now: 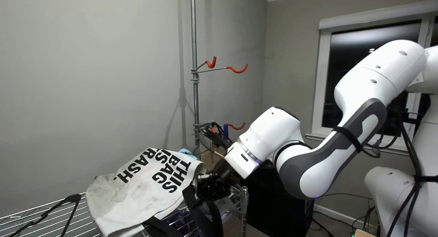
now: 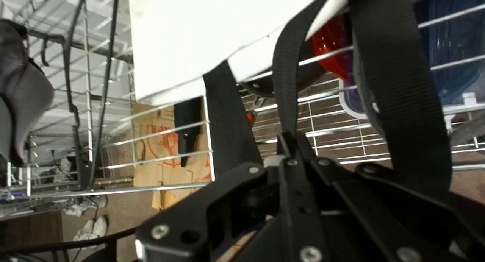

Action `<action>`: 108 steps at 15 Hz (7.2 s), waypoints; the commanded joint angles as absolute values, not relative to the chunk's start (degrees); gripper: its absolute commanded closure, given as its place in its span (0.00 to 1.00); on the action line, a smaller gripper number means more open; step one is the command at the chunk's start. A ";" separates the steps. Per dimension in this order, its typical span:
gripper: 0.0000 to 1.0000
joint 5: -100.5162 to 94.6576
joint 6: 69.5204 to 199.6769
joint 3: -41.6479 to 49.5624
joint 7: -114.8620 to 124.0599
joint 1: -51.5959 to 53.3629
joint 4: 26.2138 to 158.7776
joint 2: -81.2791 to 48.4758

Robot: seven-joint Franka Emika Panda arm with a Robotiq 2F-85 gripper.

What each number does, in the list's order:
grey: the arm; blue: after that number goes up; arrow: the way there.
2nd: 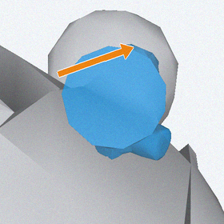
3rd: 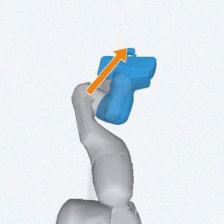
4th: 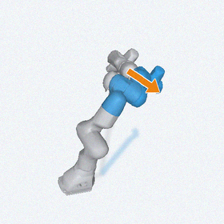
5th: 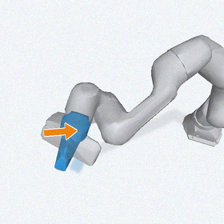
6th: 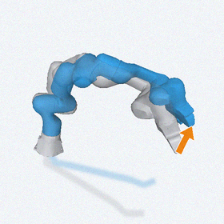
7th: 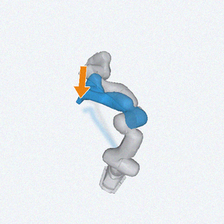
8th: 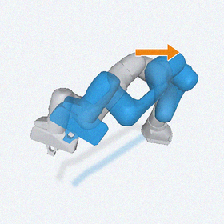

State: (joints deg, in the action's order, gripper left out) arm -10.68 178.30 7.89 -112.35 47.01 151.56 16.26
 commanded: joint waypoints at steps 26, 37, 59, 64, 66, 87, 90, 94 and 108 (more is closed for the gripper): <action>1.00 -32.83 174.82 -39.46 -50.52 -25.68 118.26 44.45; 1.00 -43.73 155.43 -34.16 -39.04 -25.67 104.45 38.13; 1.00 -53.43 143.10 -5.32 -39.50 0.70 87.48 13.63; 1.00 -47.88 137.45 -4.39 -45.79 2.47 79.63 7.62; 1.00 -46.61 133.39 -4.76 -48.59 2.49 75.04 4.64; 0.74 -43.45 122.95 -5.38 -57.04 2.31 67.15 -5.92; 0.62 -42.91 123.57 -5.26 -59.13 2.46 68.11 -4.55; 0.36 -42.51 125.23 -5.68 -60.68 2.90 70.63 -1.31; 0.00 -39.39 140.21 -7.31 -63.83 9.94 100.63 18.54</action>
